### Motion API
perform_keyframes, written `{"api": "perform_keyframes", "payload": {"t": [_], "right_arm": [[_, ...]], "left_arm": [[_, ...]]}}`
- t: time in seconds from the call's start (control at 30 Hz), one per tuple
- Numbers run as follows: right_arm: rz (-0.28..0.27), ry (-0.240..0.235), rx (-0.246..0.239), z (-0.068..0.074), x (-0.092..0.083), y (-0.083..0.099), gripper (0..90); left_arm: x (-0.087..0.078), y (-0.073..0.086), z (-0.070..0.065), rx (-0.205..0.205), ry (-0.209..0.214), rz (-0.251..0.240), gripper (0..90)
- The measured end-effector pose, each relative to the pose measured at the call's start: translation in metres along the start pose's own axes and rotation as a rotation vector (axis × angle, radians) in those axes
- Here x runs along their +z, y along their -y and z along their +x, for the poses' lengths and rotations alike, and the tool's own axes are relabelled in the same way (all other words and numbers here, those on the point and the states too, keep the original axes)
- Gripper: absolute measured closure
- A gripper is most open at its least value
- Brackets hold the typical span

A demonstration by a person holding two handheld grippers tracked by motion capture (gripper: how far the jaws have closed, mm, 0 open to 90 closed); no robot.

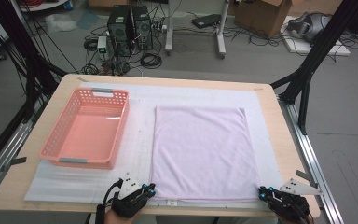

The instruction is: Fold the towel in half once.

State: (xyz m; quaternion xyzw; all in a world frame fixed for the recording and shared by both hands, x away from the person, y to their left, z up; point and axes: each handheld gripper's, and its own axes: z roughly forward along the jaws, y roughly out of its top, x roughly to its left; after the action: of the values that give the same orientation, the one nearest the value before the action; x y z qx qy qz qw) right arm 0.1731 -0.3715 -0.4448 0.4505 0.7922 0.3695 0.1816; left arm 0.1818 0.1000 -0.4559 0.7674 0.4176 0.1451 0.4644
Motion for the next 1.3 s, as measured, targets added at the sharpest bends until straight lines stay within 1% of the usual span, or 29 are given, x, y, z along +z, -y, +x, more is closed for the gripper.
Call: {"api": "perform_keyframes", "payload": {"t": [0.07, 0.1, 0.13, 0.2, 0.27, 0.4, 0.43, 0.47, 0.53, 0.57, 0.6, 0.63, 0.7, 0.73, 0.8, 0.87, 0.97, 1.0, 1.07, 1.1, 1.13, 1.17, 1.2, 1.23, 1.3], "right_arm": [[-0.008, 0.003, -0.007, 0.001, -0.001, -0.001, 85.0], [-0.011, 0.005, -0.006, 0.001, -0.001, -0.001, 82.9], [-0.012, 0.002, -0.001, 0.002, -0.001, -0.001, 82.7], [-0.009, 0.003, -0.013, 0.002, -0.001, -0.001, 84.9], [-0.014, 0.003, -0.028, 0.003, -0.002, -0.002, 86.0], [-0.023, 0.001, -0.030, 0.003, -0.002, -0.003, 83.9], [-0.024, 0.002, -0.029, 0.003, -0.002, -0.003, 81.8], [-0.029, 0.004, -0.031, 0.004, -0.003, -0.003, 81.0], [-0.045, 0.005, -0.036, 0.004, -0.004, -0.004, 78.3], [-0.050, 0.002, -0.035, 0.005, -0.004, -0.005, 78.2], [-0.051, -0.001, -0.032, 0.006, -0.004, -0.006, 78.0], [-0.045, -0.002, -0.039, 0.006, -0.003, -0.006, 78.1], [-0.035, -0.001, -0.055, 0.007, -0.001, -0.006, 78.7], [-0.027, -0.002, -0.054, 0.007, 0.000, -0.006, 79.1], [-0.025, 0.001, -0.053, 0.007, 0.001, -0.006, 79.1], [-0.032, 0.003, -0.045, 0.006, 0.001, -0.005, 79.1], [-0.043, -0.005, -0.031, 0.005, -0.002, -0.005, 75.4], [-0.035, -0.010, -0.026, 0.004, -0.001, -0.005, 73.3], [-0.001, -0.013, -0.019, 0.004, 0.003, -0.002, 72.8], [-0.004, -0.011, -0.012, 0.004, 0.003, -0.002, 76.7], [0.001, -0.005, -0.017, 0.004, 0.003, -0.003, 84.4], [0.003, 0.000, -0.026, 0.004, 0.002, -0.003, 87.7], [0.004, 0.002, -0.027, 0.005, 0.002, -0.003, 88.4], [0.010, 0.002, -0.028, 0.005, 0.002, -0.003, 89.0], [0.002, -0.002, -0.030, 0.005, 0.001, -0.003, 89.5]], "left_arm": [[-0.003, -0.001, 0.000, -0.010, 0.004, -0.013, 89.7], [-0.004, -0.001, 0.001, -0.010, 0.004, -0.020, 89.7], [-0.006, -0.001, 0.001, -0.011, 0.005, -0.026, 89.8], [-0.008, -0.001, 0.001, -0.010, 0.007, -0.036, 89.7], [-0.008, -0.001, 0.000, -0.008, 0.006, -0.042, 89.8], [-0.008, -0.002, 0.000, -0.009, 0.025, -0.045, 89.5], [-0.006, -0.002, 0.000, -0.014, 0.026, -0.044, 85.4], [-0.005, -0.002, 0.000, -0.021, 0.019, -0.040, 75.9], [-0.001, -0.002, -0.001, -0.017, 0.006, -0.024, 66.5], [0.002, -0.002, -0.002, -0.009, 0.001, -0.012, 64.4], [0.005, -0.002, -0.003, -0.003, -0.003, 0.000, 64.7], [0.007, -0.002, -0.004, 0.002, -0.011, 0.005, 66.9], [0.009, -0.002, -0.006, 0.025, -0.031, 0.011, 76.5], [0.009, -0.002, -0.007, 0.032, -0.038, 0.011, 82.0], [0.009, -0.003, -0.009, 0.041, -0.049, 0.011, 85.4], [0.006, -0.003, -0.010, 0.036, -0.043, 0.000, 86.1], [0.000, -0.004, -0.006, 0.006, -0.018, -0.015, 86.1], [-0.002, -0.004, -0.005, 0.000, -0.014, -0.016, 86.2], [-0.005, -0.003, -0.003, -0.015, -0.004, -0.019, 86.3], [-0.006, -0.003, -0.002, -0.020, -0.004, -0.021, 86.5], [-0.006, -0.003, -0.002, -0.025, -0.001, -0.022, 86.6], [-0.007, -0.002, -0.002, -0.025, 0.000, -0.026, 86.6], [-0.008, -0.003, -0.002, -0.035, 0.002, -0.031, 86.7], [-0.009, -0.003, -0.002, -0.034, 0.004, -0.034, 86.7], [-0.013, -0.002, -0.003, -0.037, 0.008, -0.040, 86.7]]}}
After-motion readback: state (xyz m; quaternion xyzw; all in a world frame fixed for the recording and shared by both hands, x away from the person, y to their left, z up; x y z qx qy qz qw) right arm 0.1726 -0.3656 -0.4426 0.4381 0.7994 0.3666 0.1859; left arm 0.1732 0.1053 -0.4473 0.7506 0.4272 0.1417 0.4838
